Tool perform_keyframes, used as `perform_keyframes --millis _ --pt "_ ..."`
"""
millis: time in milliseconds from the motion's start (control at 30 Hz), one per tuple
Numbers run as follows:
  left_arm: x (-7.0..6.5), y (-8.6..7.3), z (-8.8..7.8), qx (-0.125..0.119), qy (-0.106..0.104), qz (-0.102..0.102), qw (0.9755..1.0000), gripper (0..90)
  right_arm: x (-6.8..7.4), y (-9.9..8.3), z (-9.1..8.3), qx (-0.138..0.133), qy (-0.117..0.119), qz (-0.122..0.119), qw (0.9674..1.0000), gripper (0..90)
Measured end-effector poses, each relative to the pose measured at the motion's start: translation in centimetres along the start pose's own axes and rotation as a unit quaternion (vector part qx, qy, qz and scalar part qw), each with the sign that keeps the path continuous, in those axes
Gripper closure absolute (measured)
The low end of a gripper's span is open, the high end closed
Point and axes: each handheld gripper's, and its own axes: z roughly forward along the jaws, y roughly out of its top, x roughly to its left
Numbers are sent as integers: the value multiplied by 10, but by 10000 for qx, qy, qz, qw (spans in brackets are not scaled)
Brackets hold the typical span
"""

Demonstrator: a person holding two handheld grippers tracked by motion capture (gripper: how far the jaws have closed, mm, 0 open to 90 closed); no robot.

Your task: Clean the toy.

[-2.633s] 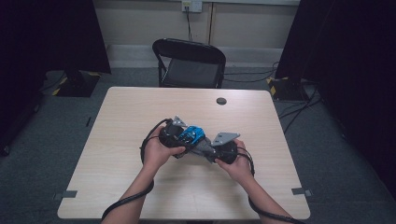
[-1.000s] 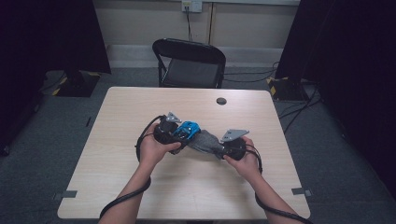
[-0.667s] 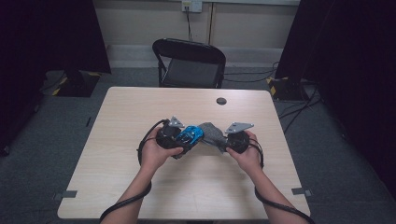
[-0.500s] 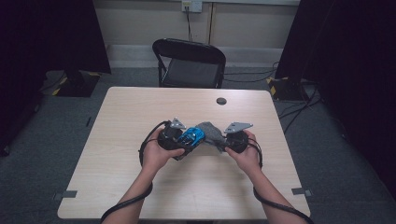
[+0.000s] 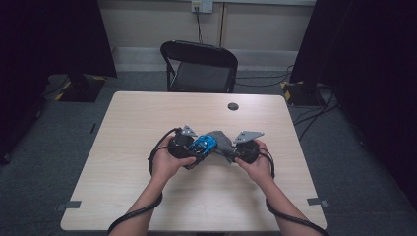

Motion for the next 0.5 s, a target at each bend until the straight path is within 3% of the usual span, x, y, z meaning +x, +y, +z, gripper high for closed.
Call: perform_keyframes --millis 267,500 --pt "-1 5 0 -118 18 -34 9999 284 3 -3 4 -79 212 168 9996 737" --pt "1 11 1 -176 -25 -90 9998 284 18 3 9 -52 402 -88 9991 737"
